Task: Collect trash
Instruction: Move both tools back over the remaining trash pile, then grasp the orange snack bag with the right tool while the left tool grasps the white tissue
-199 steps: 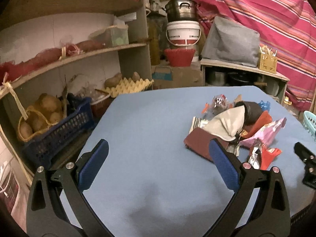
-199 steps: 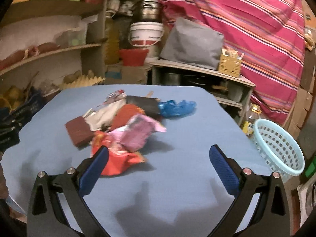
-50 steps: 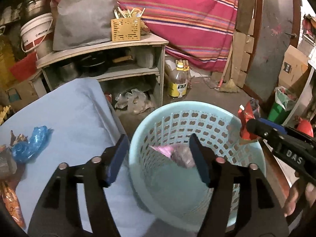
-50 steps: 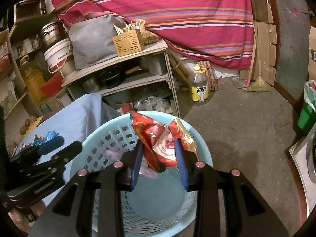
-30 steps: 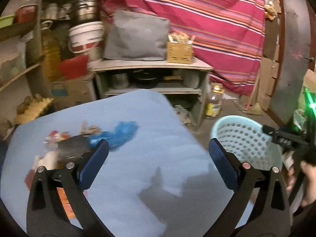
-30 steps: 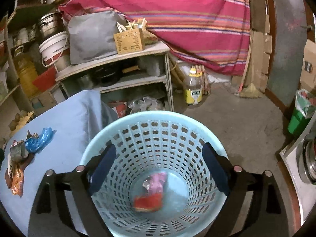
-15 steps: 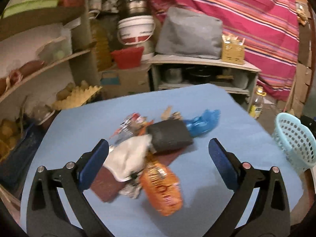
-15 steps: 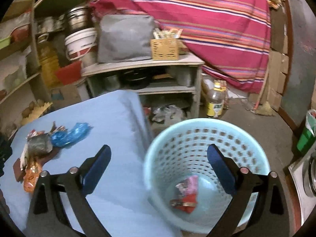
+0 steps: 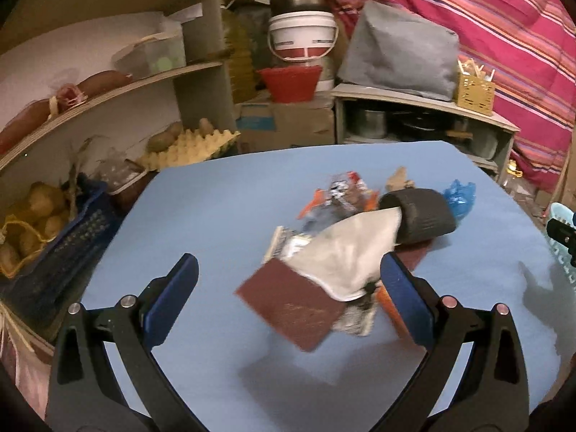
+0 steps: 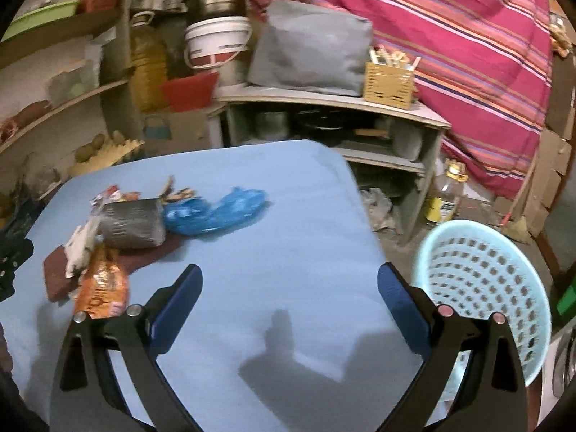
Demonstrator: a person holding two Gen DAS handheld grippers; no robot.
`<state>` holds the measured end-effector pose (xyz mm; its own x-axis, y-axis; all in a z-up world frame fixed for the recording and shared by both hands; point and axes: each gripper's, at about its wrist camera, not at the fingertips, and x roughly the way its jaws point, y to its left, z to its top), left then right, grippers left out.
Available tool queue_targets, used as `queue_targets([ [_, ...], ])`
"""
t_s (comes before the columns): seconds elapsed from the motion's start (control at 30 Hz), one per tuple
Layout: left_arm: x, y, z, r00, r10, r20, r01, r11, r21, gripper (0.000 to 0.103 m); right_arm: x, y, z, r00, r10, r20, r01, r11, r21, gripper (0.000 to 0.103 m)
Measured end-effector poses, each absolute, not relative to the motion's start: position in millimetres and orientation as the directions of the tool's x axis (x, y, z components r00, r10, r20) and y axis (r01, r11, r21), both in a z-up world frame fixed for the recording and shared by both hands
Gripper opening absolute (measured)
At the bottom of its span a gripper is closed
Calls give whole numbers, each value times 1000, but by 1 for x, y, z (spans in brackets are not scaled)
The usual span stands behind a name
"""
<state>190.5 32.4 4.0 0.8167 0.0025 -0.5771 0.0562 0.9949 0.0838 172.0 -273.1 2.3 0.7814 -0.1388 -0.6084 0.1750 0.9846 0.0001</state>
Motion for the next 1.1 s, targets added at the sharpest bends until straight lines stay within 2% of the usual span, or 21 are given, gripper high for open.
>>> queue_targets([
  [0.57, 180, 101, -1, 819, 43, -573, -20, 999, 46, 98, 183, -170, -10, 761, -5, -648, 16, 1000, 11, 96],
  [0.8, 176, 123, 2, 814, 32, -580, -55, 998, -22, 98, 188, -123, -20, 738, 33, -674, -48, 999, -4, 96],
  [1.1, 176, 133, 1, 815, 39, -578, -63, 998, -22, 98, 198, -80, -51, 685, -78, -725, -65, 984, -168, 96],
])
